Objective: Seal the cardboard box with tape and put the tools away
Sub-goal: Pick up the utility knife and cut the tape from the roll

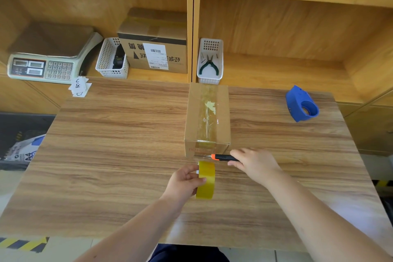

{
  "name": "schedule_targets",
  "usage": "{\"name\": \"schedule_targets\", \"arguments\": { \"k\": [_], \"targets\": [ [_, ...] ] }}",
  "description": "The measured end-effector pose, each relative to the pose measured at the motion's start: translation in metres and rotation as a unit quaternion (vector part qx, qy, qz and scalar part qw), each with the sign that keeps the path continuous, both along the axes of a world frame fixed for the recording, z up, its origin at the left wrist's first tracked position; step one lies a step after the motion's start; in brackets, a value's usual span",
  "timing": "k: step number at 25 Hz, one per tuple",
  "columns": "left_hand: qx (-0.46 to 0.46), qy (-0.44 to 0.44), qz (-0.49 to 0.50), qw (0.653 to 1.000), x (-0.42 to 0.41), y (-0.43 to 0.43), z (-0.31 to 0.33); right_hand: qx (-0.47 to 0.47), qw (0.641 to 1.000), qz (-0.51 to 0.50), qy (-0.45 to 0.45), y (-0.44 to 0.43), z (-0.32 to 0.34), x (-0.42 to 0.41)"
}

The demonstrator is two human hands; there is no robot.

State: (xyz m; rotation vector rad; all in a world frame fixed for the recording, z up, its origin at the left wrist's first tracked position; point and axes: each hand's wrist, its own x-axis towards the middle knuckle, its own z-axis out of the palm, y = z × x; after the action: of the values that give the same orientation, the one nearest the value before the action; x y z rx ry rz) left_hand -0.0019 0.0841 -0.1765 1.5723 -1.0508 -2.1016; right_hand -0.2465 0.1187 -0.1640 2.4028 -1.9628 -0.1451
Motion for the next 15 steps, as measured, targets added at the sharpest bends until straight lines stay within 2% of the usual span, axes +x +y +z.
{"name": "schedule_targets", "arguments": {
  "k": [7, 9, 13, 15],
  "targets": [
    [0.002, 0.001, -0.005, 1.0, 0.003, 0.001, -0.001, 0.031, 0.999, -0.034, 0.02, 0.018, 0.003, -0.027],
    [-0.007, -0.003, -0.016, 1.0, 0.006, 0.003, -0.003, 0.051, 0.996, -0.073, -0.001, 0.024, 0.003, -0.025],
    [-0.092, -0.076, -0.071, 0.99, 0.014, 0.009, -0.011, 0.133, 0.972, -0.185, -0.05, 0.04, -0.003, -0.01],
    [-0.148, -0.125, -0.117, 0.974, 0.018, 0.012, -0.015, 0.166, 0.945, -0.256, -0.12, 0.053, -0.012, 0.003]
  ]
}}
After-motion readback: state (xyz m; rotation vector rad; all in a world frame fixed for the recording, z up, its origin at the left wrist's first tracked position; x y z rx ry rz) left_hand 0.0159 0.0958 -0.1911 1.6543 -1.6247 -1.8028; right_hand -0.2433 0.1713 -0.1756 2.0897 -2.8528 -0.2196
